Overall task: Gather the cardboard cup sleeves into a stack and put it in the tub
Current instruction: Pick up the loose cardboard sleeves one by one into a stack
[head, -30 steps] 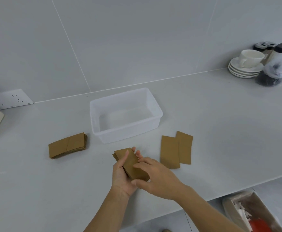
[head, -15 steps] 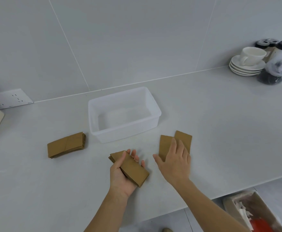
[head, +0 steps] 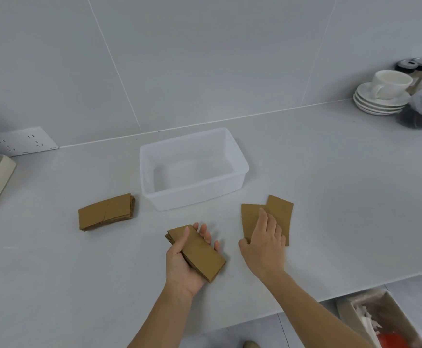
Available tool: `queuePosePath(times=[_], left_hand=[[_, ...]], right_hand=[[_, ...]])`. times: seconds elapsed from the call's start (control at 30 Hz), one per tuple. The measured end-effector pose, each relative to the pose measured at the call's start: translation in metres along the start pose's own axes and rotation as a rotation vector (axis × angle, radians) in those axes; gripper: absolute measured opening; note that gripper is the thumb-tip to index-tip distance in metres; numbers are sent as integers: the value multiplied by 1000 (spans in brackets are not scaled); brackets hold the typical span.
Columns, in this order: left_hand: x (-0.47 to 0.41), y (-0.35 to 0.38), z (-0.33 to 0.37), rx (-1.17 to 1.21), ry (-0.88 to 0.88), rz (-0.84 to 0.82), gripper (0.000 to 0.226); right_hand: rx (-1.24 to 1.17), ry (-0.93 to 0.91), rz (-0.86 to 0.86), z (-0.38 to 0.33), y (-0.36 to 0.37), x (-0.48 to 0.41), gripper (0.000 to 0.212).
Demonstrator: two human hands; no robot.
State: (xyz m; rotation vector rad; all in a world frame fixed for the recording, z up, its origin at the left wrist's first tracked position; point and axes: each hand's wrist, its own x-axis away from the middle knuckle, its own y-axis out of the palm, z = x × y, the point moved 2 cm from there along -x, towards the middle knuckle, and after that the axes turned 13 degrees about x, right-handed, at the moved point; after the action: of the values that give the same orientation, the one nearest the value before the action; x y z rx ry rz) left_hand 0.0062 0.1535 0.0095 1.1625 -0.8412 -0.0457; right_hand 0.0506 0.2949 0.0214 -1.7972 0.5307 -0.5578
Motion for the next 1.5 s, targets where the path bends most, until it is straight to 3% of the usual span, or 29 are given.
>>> queuePosePath(times=[0.33,0.43,0.57,0.77,1.03,1.2,1.3,1.5], left_hand=[[3,7,9,38,-24,-19,59],[4,6,12,-24,-46,-44,61],[9,5,15,-56,-34,-103,61],[11,0,21,-14,-49,-139,67],[12,-7,24,4,-45,-106,56],[11,-6,21,-37,-40,-83,48],[7,-1,14,-51,-48,-79,32],[-2,15,-3,-113,-115,-46,26]], right_hand=[[-570,-67,-282,-31,-23,9,61],[-550,-239,-258,-47,-32,21,48],[-392,-478,-192,-65,-31,40,49],[-197,-623,-169,-71,-20,51,47],[-151,-706,-198,-71,-11,54,42],[-108,-734,-302,-65,-13,50,48],[-110,-717,-363,-58,-20,44,50],[-191,-644,-414,-39,-36,27,47]])
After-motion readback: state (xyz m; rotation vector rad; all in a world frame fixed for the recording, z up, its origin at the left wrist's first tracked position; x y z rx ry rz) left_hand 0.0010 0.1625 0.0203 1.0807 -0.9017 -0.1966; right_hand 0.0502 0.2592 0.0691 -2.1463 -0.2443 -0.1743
